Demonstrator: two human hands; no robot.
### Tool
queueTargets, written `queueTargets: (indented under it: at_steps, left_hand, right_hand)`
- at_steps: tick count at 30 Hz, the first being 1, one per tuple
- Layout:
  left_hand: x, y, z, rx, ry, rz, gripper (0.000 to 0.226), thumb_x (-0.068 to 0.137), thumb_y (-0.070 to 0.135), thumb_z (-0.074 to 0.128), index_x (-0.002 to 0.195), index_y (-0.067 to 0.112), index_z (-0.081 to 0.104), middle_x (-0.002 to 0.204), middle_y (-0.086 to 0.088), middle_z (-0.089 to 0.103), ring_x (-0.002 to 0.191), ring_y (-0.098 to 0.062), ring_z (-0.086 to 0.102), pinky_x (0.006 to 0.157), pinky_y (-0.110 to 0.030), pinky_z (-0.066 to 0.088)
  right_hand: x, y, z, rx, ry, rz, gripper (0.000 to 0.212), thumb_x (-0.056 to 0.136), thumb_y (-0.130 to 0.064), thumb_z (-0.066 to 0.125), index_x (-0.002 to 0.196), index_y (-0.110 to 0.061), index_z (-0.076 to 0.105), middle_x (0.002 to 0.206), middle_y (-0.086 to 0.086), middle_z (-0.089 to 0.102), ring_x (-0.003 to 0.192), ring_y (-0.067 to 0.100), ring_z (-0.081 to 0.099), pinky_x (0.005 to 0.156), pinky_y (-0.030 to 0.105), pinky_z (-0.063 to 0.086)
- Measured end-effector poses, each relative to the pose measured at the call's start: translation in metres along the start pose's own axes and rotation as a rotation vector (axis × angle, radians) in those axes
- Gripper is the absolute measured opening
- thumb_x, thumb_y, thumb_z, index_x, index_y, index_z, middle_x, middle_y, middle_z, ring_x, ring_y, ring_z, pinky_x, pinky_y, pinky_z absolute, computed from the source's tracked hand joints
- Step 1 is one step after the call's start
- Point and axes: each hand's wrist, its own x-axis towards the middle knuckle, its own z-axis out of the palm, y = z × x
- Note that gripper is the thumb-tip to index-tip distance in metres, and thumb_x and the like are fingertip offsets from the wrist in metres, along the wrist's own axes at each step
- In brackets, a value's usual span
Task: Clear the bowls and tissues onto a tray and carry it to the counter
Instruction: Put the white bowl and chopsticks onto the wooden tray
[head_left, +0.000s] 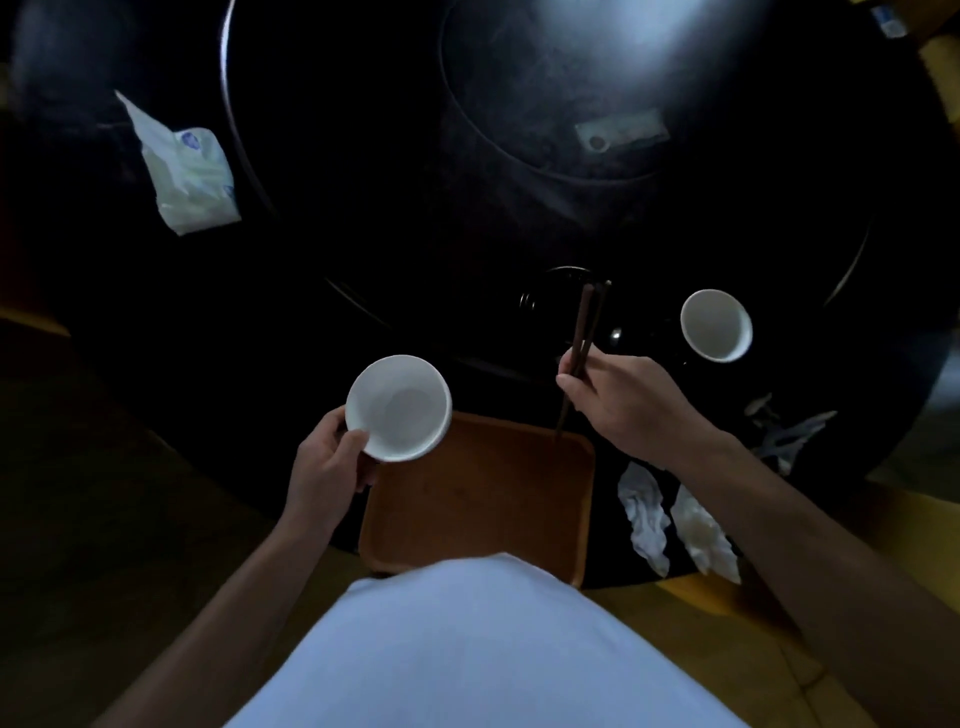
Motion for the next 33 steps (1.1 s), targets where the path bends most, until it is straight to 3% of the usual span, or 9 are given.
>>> queueTargets:
  at_steps: [3, 7, 11, 15, 18, 20, 23, 27, 33]
  left_hand:
    - [-0.023, -0.011, 0.016, -0.003, 0.037, 0.001, 0.024, 0.106, 0.008, 0.045, 0.126, 0.010, 0.058, 0.082, -0.009, 0.062, 0.060, -0.021, 0.060, 0.047, -0.021, 0.048]
    - [-0.042, -0.029, 0.036, -0.030, 0.099, -0.016, 0.025, 0.106, 0.012, 0.045, 0.127, 0.022, 0.056, 0.092, -0.002, 0.062, 0.064, -0.001, 0.059, 0.053, -0.021, 0.050]
    - [-0.057, -0.047, 0.049, -0.024, 0.144, -0.019, 0.031, 0.103, 0.019, 0.048, 0.133, 0.024, 0.055, 0.090, -0.005, 0.064, 0.057, -0.004, 0.056, 0.054, -0.031, 0.048]
    - [-0.060, -0.065, 0.061, 0.006, 0.140, -0.029, 0.038, 0.106, 0.018, 0.048, 0.142, 0.029, 0.051, 0.092, -0.005, 0.065, 0.055, -0.007, 0.059, 0.051, -0.021, 0.048]
    - [-0.058, -0.076, 0.069, 0.010, 0.153, -0.048, 0.041, 0.105, 0.019, 0.050, 0.146, 0.027, 0.049, 0.088, -0.006, 0.067, 0.055, -0.009, 0.062, 0.053, -0.022, 0.049]
    - [-0.056, -0.079, 0.073, 0.033, 0.171, -0.062, 0.043, 0.104, 0.020, 0.053, 0.147, 0.023, 0.050, 0.085, -0.005, 0.068, 0.054, -0.009, 0.065, 0.052, -0.018, 0.048]
    - [-0.056, -0.082, 0.073, 0.046, 0.177, -0.064, 0.045, 0.103, 0.022, 0.057, 0.147, 0.022, 0.051, 0.089, -0.003, 0.070, 0.057, -0.013, 0.068, 0.052, -0.015, 0.050]
    - [-0.059, -0.089, 0.068, 0.052, 0.157, -0.081, 0.045, 0.102, 0.024, 0.057, 0.147, 0.023, 0.050, 0.094, -0.002, 0.070, 0.059, -0.016, 0.069, 0.055, -0.019, 0.054]
    - [-0.049, -0.094, 0.063, -0.002, 0.175, -0.102, 0.043, 0.102, 0.022, 0.057, 0.144, 0.022, 0.051, 0.094, -0.006, 0.069, 0.059, -0.019, 0.067, 0.053, -0.022, 0.053]
  right_hand:
    - [-0.015, 0.011, 0.006, -0.043, -0.004, -0.050, 0.012, 0.102, -0.031, 0.053, 0.104, -0.019, 0.055, 0.061, -0.008, 0.053, 0.049, 0.010, 0.055, 0.050, 0.022, 0.038]
    - [-0.026, 0.019, 0.023, -0.142, -0.052, -0.112, 0.017, 0.102, -0.035, 0.051, 0.104, -0.019, 0.054, 0.065, -0.012, 0.049, 0.056, 0.015, 0.059, 0.052, 0.032, 0.046]
    - [-0.030, 0.020, 0.038, -0.216, -0.113, -0.136, 0.020, 0.103, -0.038, 0.046, 0.102, -0.018, 0.051, 0.066, -0.011, 0.047, 0.055, 0.019, 0.058, 0.050, 0.030, 0.040]
    - [-0.023, 0.017, 0.056, -0.291, -0.187, -0.138, 0.022, 0.104, -0.040, 0.043, 0.104, -0.018, 0.047, 0.062, -0.011, 0.039, 0.052, 0.018, 0.050, 0.050, 0.032, 0.042]
    - [-0.007, 0.009, 0.080, -0.354, -0.259, -0.108, 0.024, 0.105, -0.040, 0.041, 0.112, -0.018, 0.044, 0.064, -0.010, 0.045, 0.052, 0.018, 0.048, 0.050, 0.032, 0.035]
    - [0.004, 0.001, 0.094, -0.387, -0.275, -0.092, 0.025, 0.105, -0.039, 0.042, 0.115, -0.016, 0.045, 0.074, -0.003, 0.058, 0.067, 0.027, 0.061, 0.056, 0.033, 0.033]
    - [0.018, -0.008, 0.117, -0.371, -0.272, -0.079, 0.028, 0.103, -0.039, 0.047, 0.116, -0.014, 0.049, 0.084, 0.004, 0.062, 0.085, 0.034, 0.067, 0.062, 0.036, 0.036]
    - [0.027, -0.008, 0.143, -0.348, -0.256, -0.068, 0.033, 0.099, -0.040, 0.055, 0.118, -0.013, 0.055, 0.096, 0.010, 0.069, 0.090, 0.036, 0.067, 0.067, 0.039, 0.045]
    - [0.032, 0.003, 0.167, -0.194, -0.189, -0.020, 0.033, 0.093, -0.037, 0.063, 0.118, -0.017, 0.062, 0.098, 0.009, 0.072, 0.093, 0.033, 0.068, 0.079, 0.044, 0.055]
